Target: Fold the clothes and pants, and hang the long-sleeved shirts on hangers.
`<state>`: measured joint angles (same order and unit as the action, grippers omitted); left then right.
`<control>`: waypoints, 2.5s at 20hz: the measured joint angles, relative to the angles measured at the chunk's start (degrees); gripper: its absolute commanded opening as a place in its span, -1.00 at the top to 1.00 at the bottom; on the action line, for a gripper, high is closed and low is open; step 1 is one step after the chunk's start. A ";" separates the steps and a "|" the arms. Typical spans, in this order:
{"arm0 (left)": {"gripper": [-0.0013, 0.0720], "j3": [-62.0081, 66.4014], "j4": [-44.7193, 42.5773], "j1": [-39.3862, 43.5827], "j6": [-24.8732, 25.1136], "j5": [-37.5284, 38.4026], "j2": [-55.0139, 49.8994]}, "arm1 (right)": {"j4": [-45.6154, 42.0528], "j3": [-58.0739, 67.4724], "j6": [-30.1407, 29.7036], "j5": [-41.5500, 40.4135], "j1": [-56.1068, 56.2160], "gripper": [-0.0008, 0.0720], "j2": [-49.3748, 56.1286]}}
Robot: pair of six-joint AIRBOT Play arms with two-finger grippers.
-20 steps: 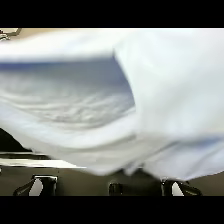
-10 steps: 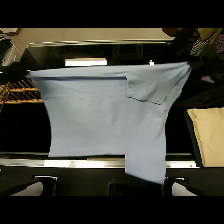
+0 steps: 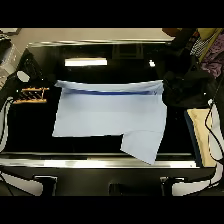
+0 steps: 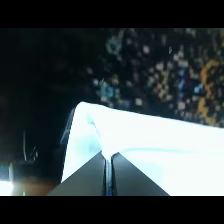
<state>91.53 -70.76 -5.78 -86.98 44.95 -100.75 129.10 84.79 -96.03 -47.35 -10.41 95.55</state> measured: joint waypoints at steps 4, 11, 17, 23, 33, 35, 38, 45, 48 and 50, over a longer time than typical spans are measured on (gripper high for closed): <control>0.92 0.37 -0.20 -0.07 0.00 6.27 -1.25 | -5.14 -0.17 2.78 -7.28 0.24 0.89 -0.07; 0.92 -0.37 -0.92 -0.07 0.00 18.01 -2.67 | -16.68 -0.22 9.16 -17.16 0.33 0.89 0.55; 0.01 -2.23 -1.27 -0.07 -0.31 20.94 -5.40 | -19.10 -0.24 10.21 -19.34 0.33 0.13 4.44; -0.44 0.63 -1.46 -1.11 -0.90 24.24 -3.67 | -19.02 0.57 8.04 -20.50 0.33 -0.21 2.64; -0.44 -24.37 -0.20 -13.75 2.40 30.14 23.98 | -14.73 -32.87 -0.26 -33.14 -6.56 -0.37 -28.74; -0.44 -31.15 1.66 -16.41 2.43 28.63 28.68 | -13.03 -40.81 0.59 -33.55 -7.26 -0.38 -32.15; -0.44 -38.34 4.13 -19.10 2.58 27.34 32.83 | -10.34 -49.66 0.68 -33.20 -7.72 -0.39 -34.42; -0.44 -44.11 9.46 -20.74 4.02 26.40 35.32 | -8.09 -58.23 0.00 -29.00 -7.91 -0.39 -35.60; -0.44 -44.57 11.13 -20.85 4.35 26.03 35.50 | -6.71 -60.30 -0.28 -25.79 -7.91 -0.35 -35.67; -0.44 -44.70 11.74 -20.85 4.44 26.01 35.54 | -5.99 -61.46 -0.44 -24.24 -7.93 -0.33 -35.69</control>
<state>46.83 -59.02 -26.63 -82.54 70.96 -65.21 123.11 23.33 -96.47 -71.59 -18.35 59.86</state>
